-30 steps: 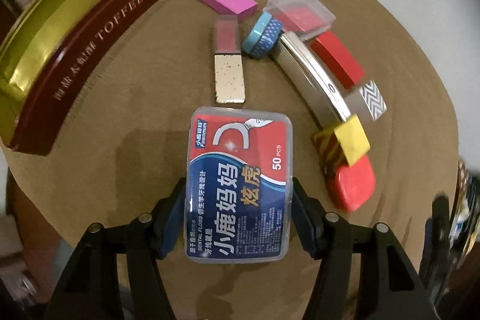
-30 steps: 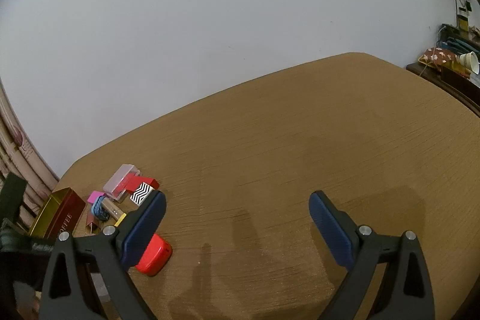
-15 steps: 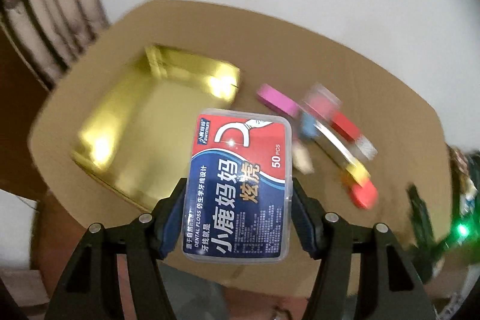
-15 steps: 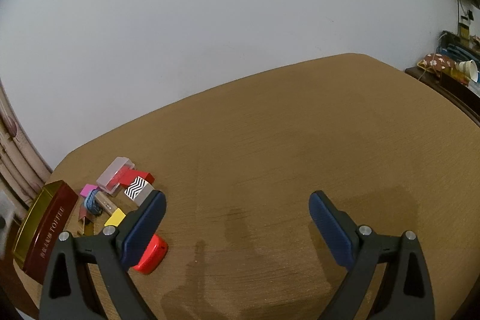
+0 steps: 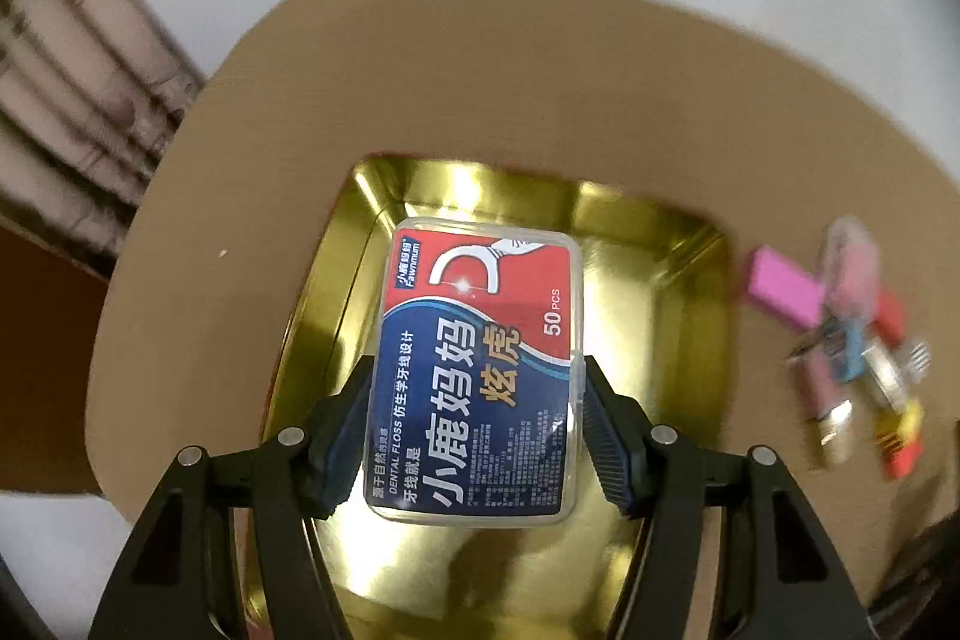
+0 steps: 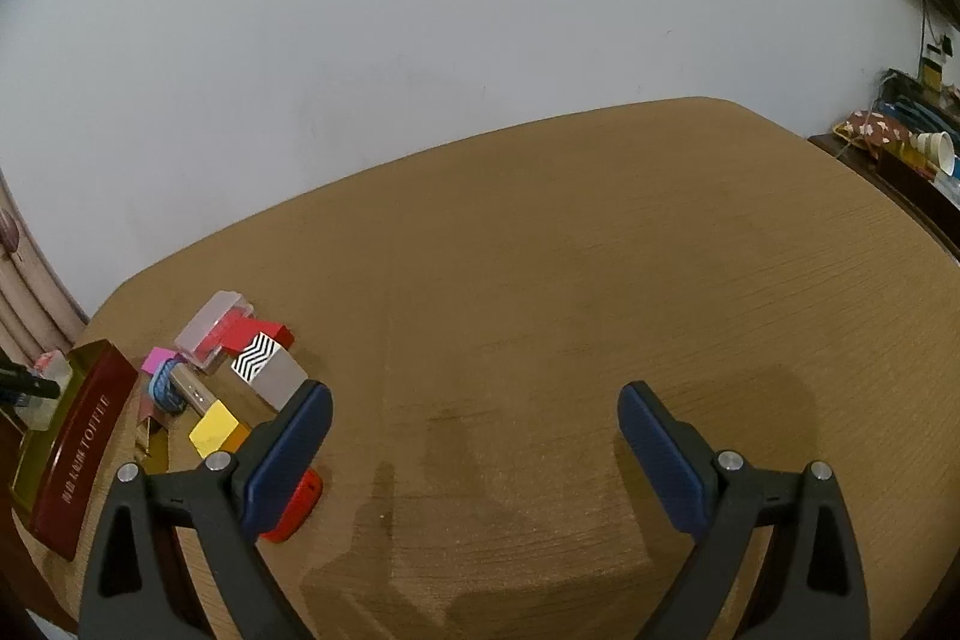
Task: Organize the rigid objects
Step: 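Carry the floss box into the gold tin and release it, then grasp the red square case with the right gripper and drop it in the tin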
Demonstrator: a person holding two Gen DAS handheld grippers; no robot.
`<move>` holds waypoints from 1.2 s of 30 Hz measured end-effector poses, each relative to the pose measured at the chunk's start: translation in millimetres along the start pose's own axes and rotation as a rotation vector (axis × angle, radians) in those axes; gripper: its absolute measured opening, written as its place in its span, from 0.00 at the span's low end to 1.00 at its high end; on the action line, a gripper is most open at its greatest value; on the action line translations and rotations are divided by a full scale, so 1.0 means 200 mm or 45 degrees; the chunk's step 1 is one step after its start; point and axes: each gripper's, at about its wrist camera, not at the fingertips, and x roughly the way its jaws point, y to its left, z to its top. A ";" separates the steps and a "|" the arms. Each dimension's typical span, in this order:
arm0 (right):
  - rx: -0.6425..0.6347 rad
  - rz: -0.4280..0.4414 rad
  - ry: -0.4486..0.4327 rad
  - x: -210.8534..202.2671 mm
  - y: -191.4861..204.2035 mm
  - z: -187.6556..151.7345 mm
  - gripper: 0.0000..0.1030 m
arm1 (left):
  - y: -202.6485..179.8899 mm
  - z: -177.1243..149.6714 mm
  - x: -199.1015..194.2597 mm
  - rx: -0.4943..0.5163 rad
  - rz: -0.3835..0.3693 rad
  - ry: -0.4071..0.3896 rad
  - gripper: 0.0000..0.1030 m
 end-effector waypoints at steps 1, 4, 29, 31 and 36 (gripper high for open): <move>-0.002 -0.005 0.003 -0.01 0.00 0.00 0.96 | 0.00 0.00 0.04 0.032 0.027 0.012 0.58; -0.015 -0.014 0.011 0.01 0.02 0.00 0.96 | 0.00 0.01 0.13 0.072 0.063 0.014 0.58; -0.578 0.398 0.131 0.02 0.33 -0.04 0.96 | 0.02 -0.58 -0.59 -0.160 -0.153 -0.432 0.92; -0.690 0.431 0.172 0.06 0.39 -0.03 0.94 | -0.02 -0.73 -0.61 -0.176 -0.203 -0.426 0.94; -0.881 0.462 0.327 0.15 0.46 -0.03 0.61 | -0.13 -1.00 -0.55 -0.184 -0.232 -0.341 0.94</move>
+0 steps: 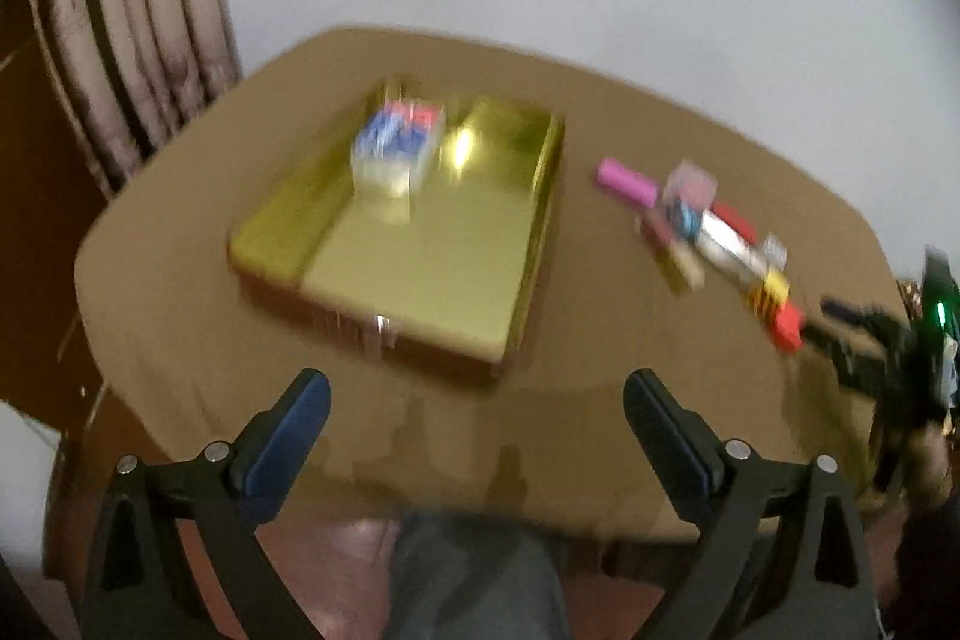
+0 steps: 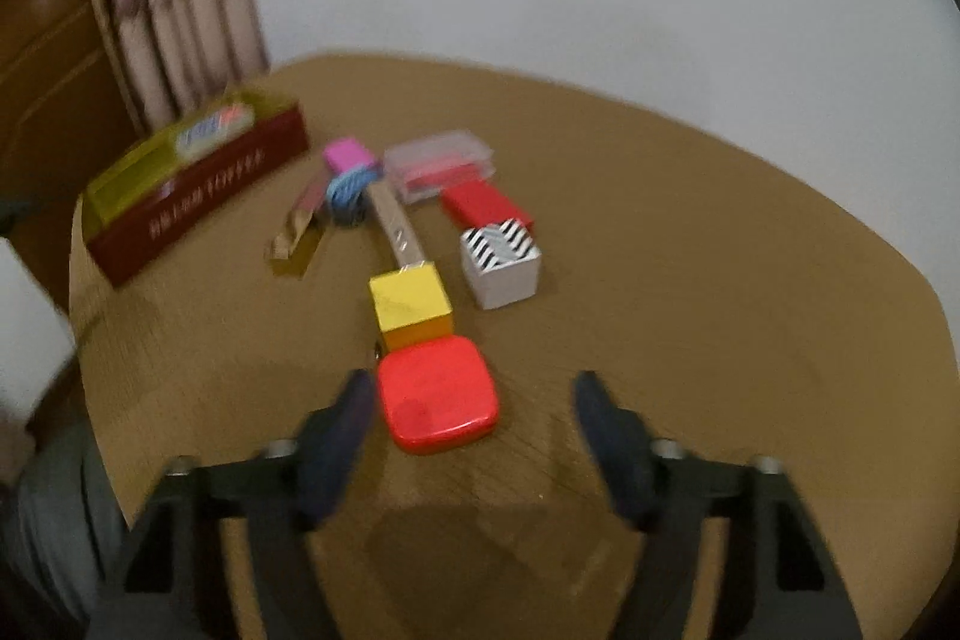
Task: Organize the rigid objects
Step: 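Grasp the red square case with the right gripper and drop it in the tin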
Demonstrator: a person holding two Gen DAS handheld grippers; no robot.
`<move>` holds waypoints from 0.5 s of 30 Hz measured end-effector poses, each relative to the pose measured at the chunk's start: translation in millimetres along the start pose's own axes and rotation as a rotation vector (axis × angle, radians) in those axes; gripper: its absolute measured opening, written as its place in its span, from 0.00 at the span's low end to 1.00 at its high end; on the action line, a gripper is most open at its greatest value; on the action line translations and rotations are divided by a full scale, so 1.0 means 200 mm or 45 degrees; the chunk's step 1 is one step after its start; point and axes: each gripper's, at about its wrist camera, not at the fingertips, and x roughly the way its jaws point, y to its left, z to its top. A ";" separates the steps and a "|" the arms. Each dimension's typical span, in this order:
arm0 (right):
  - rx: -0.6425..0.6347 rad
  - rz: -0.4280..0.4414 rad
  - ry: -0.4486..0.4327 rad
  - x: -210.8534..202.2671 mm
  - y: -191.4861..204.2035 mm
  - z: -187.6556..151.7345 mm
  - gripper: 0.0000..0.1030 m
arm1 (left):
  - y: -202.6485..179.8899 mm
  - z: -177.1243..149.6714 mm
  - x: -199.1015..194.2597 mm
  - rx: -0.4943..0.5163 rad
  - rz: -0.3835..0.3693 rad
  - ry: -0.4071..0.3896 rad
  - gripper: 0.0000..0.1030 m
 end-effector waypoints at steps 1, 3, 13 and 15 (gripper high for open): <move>-0.031 0.004 0.034 0.04 0.01 0.01 0.61 | -0.02 -0.05 0.01 -0.021 0.006 0.031 0.94; -0.076 0.035 0.078 0.08 0.03 0.01 0.61 | -0.02 -0.11 0.03 -0.077 -0.027 0.088 0.94; -0.104 0.074 0.201 0.19 0.06 0.05 0.46 | -0.07 -0.14 0.05 -0.073 0.006 0.075 0.94; -0.064 0.081 0.203 0.17 0.04 0.05 0.46 | -0.09 -0.16 0.02 -0.060 0.025 0.046 0.94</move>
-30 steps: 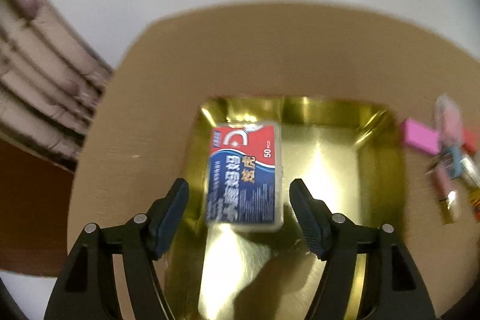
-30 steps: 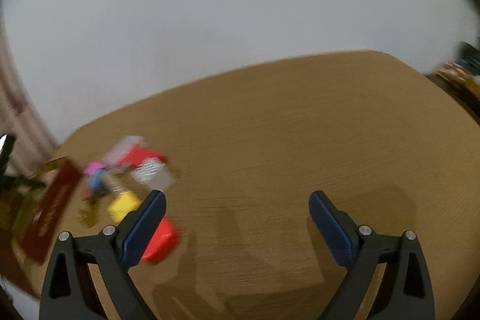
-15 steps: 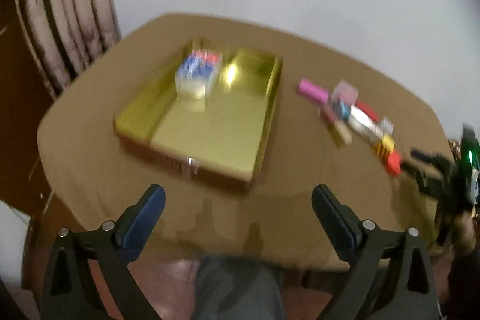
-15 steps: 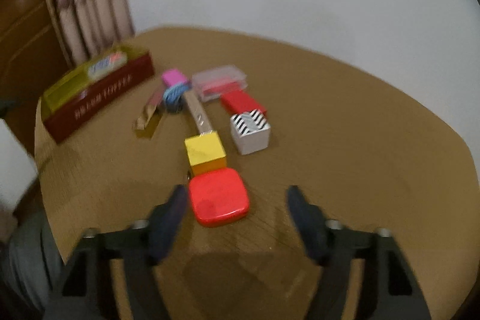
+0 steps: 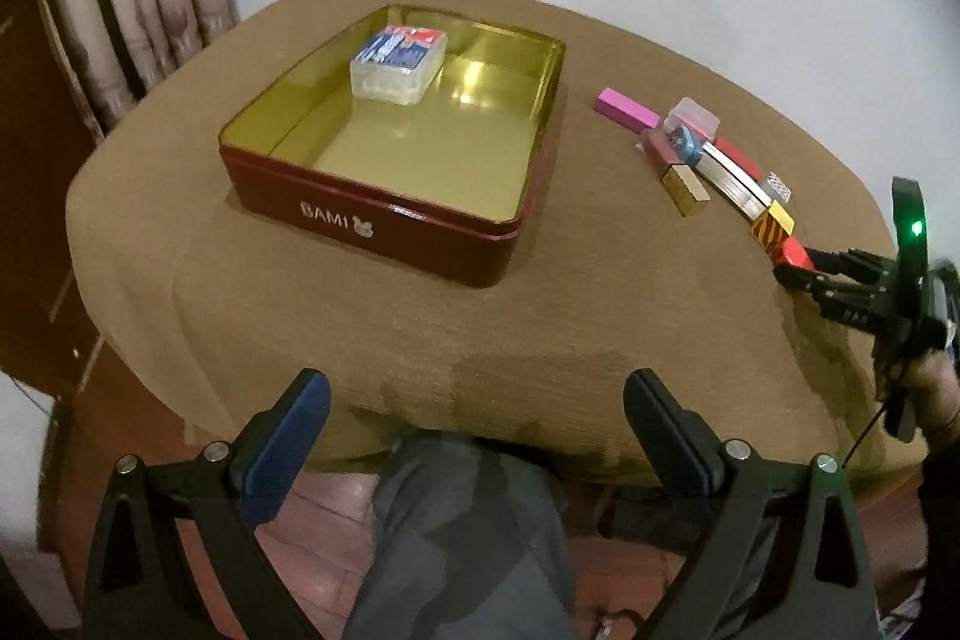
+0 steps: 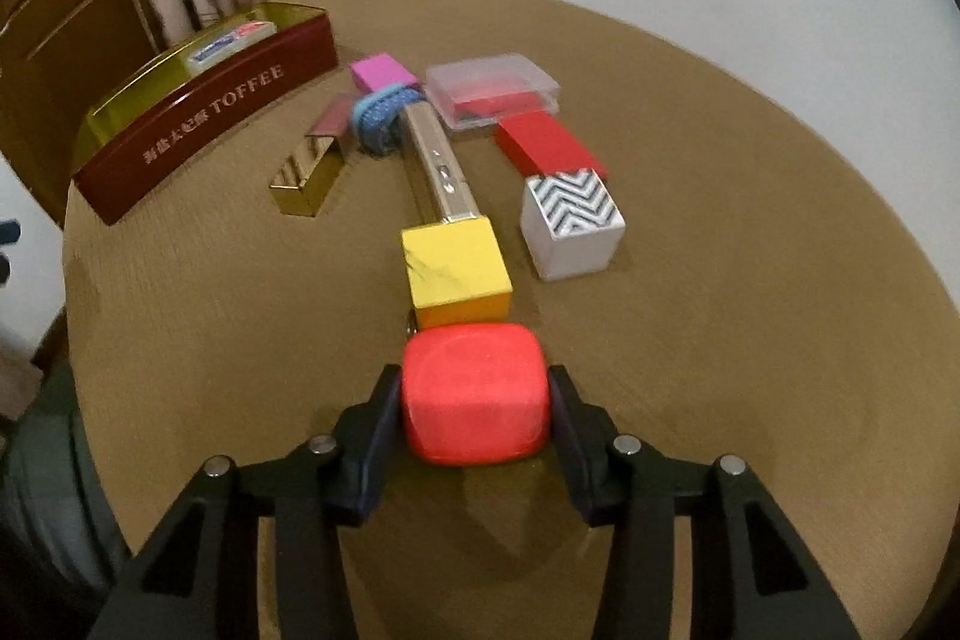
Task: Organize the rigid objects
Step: 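Grasp the red square case with the right gripper and drop it in the tin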
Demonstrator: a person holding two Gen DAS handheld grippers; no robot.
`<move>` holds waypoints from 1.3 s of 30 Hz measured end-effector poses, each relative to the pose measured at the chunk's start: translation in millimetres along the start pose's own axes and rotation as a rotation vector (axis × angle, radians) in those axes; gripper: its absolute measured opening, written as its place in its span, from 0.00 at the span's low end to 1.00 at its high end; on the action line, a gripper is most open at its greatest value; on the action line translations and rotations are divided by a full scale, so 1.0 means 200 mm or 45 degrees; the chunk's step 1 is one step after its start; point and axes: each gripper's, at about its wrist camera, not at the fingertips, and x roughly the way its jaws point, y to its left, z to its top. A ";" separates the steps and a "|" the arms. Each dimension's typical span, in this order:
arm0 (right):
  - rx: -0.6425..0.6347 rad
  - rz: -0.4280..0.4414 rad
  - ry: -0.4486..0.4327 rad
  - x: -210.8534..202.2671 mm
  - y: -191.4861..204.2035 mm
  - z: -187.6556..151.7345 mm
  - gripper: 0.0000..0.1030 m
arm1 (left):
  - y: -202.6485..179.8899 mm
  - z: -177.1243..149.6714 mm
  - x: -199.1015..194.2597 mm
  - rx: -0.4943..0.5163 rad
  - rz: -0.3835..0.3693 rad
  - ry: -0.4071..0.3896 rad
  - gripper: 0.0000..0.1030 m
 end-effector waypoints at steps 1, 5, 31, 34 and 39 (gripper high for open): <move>0.016 -0.002 0.004 -0.01 0.00 -0.01 0.46 | -0.01 -0.01 -0.01 0.008 0.011 -0.016 0.94; 0.065 0.059 -0.028 -0.14 0.06 -0.05 0.46 | 0.01 -0.02 -0.03 0.017 0.019 -0.054 0.94; 0.314 0.121 0.114 0.57 0.93 1.22 0.46 | 0.38 -0.06 -0.12 -0.171 0.075 -0.157 0.98; 0.330 0.090 0.119 0.60 0.92 1.24 0.47 | 0.37 -0.06 -0.11 -0.158 0.085 -0.145 0.97; 0.283 0.071 0.029 0.49 0.92 1.24 0.47 | 0.37 -0.07 -0.09 -0.172 0.061 -0.134 0.97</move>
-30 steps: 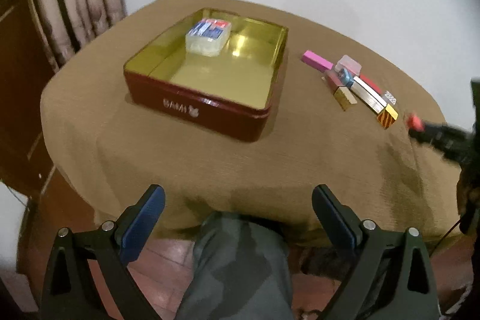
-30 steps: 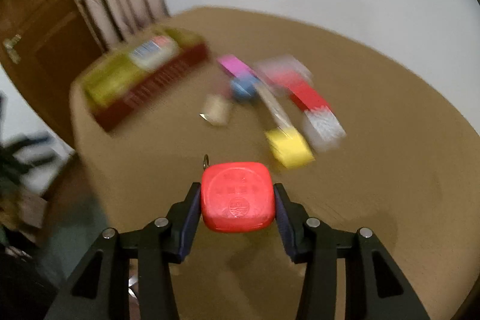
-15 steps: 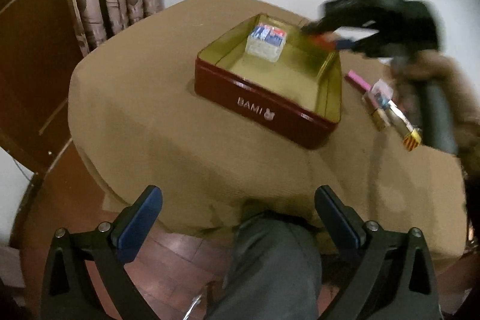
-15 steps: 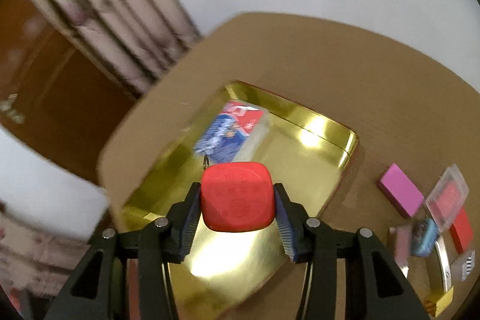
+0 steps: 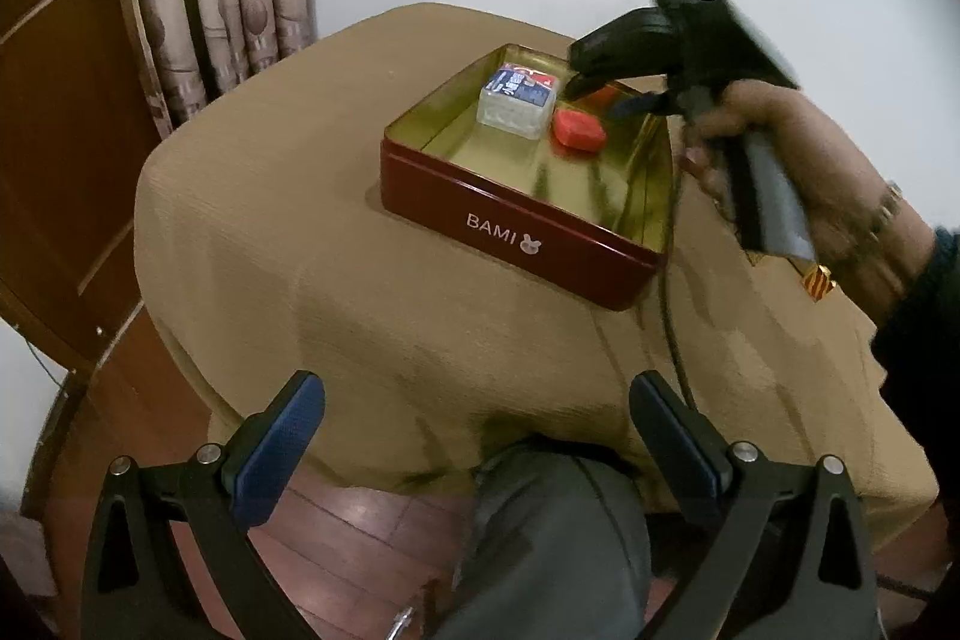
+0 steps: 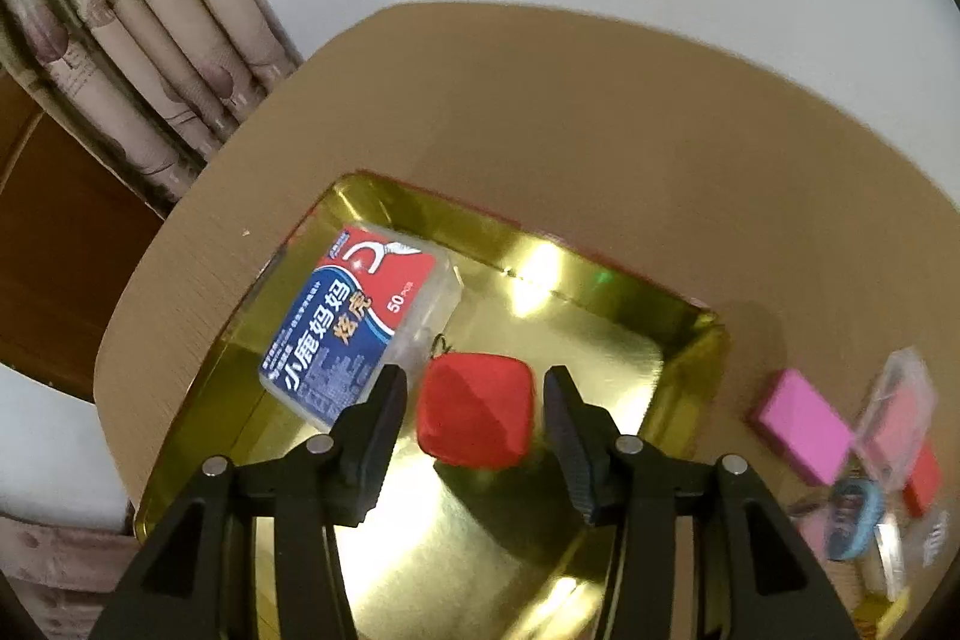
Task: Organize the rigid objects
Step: 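Grasp the red square case with the right gripper and drop it in the tin, then grasp the lipstick tube with the left gripper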
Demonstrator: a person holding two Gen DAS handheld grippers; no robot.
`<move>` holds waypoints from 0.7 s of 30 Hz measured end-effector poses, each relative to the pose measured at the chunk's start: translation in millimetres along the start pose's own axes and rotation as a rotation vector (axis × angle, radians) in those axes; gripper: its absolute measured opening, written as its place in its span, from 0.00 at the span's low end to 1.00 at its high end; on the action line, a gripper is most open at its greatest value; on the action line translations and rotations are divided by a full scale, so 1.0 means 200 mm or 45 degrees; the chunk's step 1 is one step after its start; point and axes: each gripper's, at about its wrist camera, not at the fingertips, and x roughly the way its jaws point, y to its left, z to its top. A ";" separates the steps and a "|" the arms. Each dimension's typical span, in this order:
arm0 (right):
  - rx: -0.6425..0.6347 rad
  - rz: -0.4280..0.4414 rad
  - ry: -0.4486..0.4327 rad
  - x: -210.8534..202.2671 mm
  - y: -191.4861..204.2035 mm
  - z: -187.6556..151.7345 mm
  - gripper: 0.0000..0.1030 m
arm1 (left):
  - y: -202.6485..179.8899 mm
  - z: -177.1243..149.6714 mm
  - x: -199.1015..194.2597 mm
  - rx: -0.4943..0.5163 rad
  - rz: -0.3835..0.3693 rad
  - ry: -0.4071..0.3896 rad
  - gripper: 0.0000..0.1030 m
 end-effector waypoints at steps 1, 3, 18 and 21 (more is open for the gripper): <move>-0.014 0.002 -0.050 -0.06 -0.02 -0.02 0.47 | 0.00 0.00 0.00 -0.006 -0.005 -0.007 0.97; -0.016 -0.027 -0.176 -0.23 -0.07 -0.08 0.48 | 0.00 -0.01 -0.02 -0.011 -0.007 -0.042 0.97; 0.484 -0.551 -0.718 -1.03 -1.42 -1.09 0.74 | -0.63 0.17 0.10 0.195 -0.323 0.092 0.97; 0.467 -0.560 -0.729 -1.01 -1.52 -1.17 0.74 | -0.80 0.29 0.24 0.184 -0.336 0.089 0.97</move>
